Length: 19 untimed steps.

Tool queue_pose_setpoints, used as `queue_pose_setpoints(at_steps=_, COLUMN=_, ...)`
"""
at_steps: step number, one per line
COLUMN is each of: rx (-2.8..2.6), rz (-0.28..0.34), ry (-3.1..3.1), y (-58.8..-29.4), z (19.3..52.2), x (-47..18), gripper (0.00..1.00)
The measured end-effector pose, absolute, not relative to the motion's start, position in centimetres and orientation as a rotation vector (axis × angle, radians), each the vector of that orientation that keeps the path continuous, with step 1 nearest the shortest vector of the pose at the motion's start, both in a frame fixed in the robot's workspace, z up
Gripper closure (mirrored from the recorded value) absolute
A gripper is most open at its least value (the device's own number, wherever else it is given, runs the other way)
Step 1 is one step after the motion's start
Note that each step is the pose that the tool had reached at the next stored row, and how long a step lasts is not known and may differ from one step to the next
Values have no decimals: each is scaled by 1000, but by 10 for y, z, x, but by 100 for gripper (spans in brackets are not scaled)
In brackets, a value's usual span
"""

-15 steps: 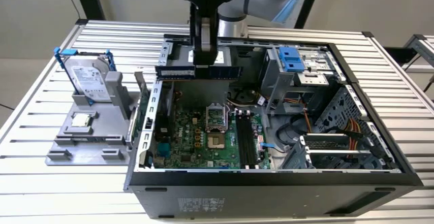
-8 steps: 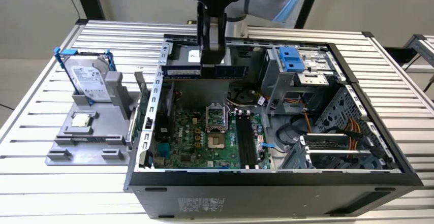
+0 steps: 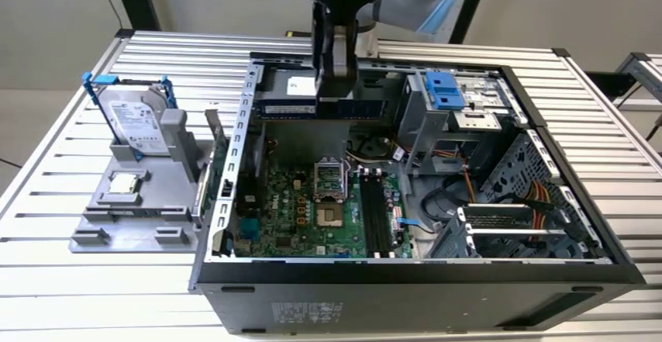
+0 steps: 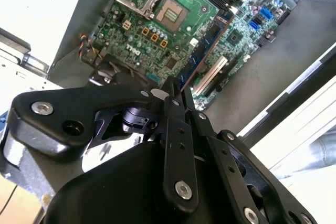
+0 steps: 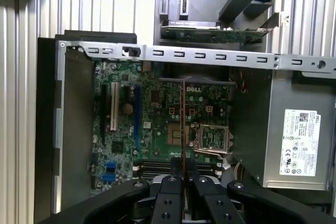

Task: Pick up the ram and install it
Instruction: 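Pick up the ram and move it above insertion slot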

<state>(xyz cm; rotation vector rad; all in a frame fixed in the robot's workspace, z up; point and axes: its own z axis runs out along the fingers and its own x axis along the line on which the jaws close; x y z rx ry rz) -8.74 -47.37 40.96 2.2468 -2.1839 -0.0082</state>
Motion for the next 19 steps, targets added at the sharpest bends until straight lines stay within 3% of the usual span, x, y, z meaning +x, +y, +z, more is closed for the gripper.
queue_pose_setpoints(at_steps=19, rx=2247, rz=-8, ry=-2184, y=-471, z=409, x=-65, gripper=100)
